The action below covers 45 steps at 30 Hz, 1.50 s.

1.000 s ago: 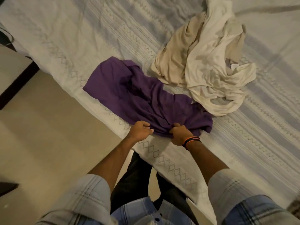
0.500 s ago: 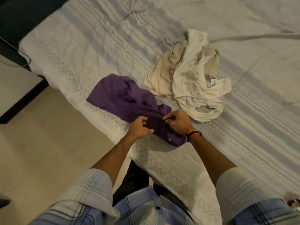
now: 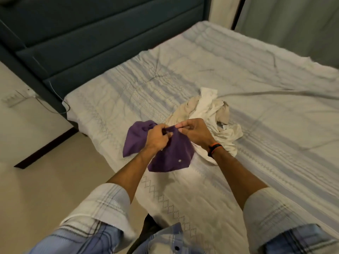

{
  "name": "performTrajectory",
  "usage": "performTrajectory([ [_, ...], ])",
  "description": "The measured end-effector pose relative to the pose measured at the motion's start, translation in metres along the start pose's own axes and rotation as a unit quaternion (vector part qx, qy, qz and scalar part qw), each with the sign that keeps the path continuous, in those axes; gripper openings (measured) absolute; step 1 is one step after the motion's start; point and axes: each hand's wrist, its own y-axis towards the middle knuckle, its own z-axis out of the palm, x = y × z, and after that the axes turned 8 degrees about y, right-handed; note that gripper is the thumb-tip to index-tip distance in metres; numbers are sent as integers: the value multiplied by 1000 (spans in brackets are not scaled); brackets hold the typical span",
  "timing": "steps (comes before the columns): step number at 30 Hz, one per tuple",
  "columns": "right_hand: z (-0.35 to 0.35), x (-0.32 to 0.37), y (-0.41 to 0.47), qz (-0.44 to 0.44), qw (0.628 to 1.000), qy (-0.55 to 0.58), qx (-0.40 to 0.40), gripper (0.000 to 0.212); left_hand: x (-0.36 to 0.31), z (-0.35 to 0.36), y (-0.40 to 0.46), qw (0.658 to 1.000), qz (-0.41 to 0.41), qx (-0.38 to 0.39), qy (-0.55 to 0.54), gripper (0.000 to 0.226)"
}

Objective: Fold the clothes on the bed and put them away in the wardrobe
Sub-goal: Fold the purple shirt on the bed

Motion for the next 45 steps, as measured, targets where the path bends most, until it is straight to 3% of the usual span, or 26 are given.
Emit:
performTrajectory([
  [7, -33, 33, -23, -46, 996, 62, -36, 25, -63, -30, -14, 992, 40, -113, -37, 10],
  [14, -66, 39, -32, -14, 998, 36, -57, 72, -112, -50, -12, 981, 101, -132, -99, 14],
  [16, -73, 43, -32, -8, 998, -16, -59, 83, -125, -56, -10, 978, 122, -121, -117, 16],
  [19, -77, 54, -32, -39, 993, -78, -82, 67, -145, -66, -9, 971, 167, -107, -131, 19],
  [23, -78, 73, -21, -59, 979, -96, -171, 10, -158, -78, -10, 960, 214, -94, -154, 5],
  [28, -85, 90, -17, -35, 975, 85, -203, 18, -143, -93, -6, 964, 190, -11, -185, 18],
  [31, -86, 97, -26, -18, 966, 173, -189, 19, -126, -97, 7, 978, 146, -45, -144, 22],
  [33, -84, 106, -34, -24, 950, 254, -181, 20, -118, -101, 11, 984, 138, -53, -101, 30],
  [38, -75, 127, -58, -48, 888, 429, -159, 25, -109, -92, 10, 978, 196, 73, 7, 68],
  [40, -76, 127, -65, -53, 871, 454, -179, 23, -106, -81, 10, 967, 225, 103, 57, 63],
  [44, -79, 124, -88, -53, 852, 474, -216, 32, -106, -57, 6, 956, 257, 134, 51, 11],
  [45, -81, 123, -92, -56, 857, 462, -221, 31, -109, -53, 6, 955, 260, 131, 47, 15],
])
